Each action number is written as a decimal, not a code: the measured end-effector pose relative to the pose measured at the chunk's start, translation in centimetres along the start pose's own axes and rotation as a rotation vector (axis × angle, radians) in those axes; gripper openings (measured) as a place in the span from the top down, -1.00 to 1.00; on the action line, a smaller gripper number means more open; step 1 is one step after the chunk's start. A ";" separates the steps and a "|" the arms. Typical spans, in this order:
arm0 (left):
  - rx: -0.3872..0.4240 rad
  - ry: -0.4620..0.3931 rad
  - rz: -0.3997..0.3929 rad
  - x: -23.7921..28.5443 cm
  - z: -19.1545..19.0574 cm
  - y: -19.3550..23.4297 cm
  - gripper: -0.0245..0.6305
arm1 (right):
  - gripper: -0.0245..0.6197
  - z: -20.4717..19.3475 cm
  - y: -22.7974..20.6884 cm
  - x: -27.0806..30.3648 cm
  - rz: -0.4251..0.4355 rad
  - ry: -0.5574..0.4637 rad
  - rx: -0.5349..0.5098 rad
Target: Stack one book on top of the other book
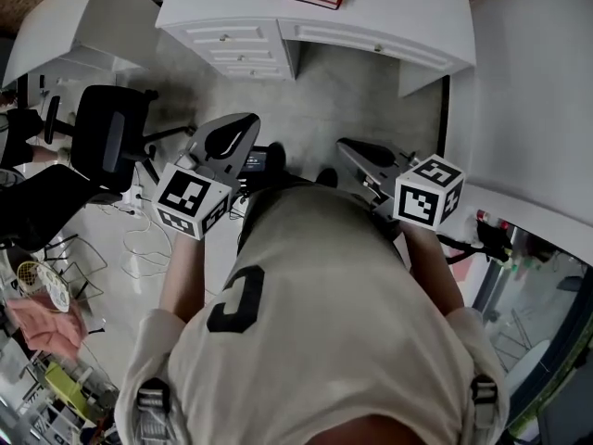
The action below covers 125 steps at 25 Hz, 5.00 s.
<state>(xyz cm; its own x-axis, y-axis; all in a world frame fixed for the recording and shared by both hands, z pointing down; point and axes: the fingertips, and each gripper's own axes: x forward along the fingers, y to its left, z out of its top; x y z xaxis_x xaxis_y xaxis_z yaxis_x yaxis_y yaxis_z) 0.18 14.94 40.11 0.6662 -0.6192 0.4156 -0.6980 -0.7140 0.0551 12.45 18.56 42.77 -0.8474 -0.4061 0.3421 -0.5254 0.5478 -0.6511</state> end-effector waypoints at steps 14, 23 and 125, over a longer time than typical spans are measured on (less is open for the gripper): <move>-0.019 0.079 0.064 -1.1 -1.3 -3.1 0.90 | 0.90 -3.3 1.0 -1.4 0.126 0.048 0.031; -0.023 0.084 0.052 -1.7 -1.5 -2.8 0.90 | 0.90 -3.4 1.8 0.0 0.137 0.065 0.026; 0.059 0.035 -0.154 -2.3 -2.2 -5.5 0.90 | 0.90 -5.2 5.8 0.1 -0.014 -0.012 -0.073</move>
<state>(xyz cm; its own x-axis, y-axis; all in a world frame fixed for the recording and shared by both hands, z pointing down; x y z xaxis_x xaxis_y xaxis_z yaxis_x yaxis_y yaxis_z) 1.87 21.06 40.87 0.7537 -0.4902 0.4377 -0.5713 -0.8179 0.0677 8.98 25.46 42.54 -0.8393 -0.4226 0.3421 -0.5415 0.5935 -0.5954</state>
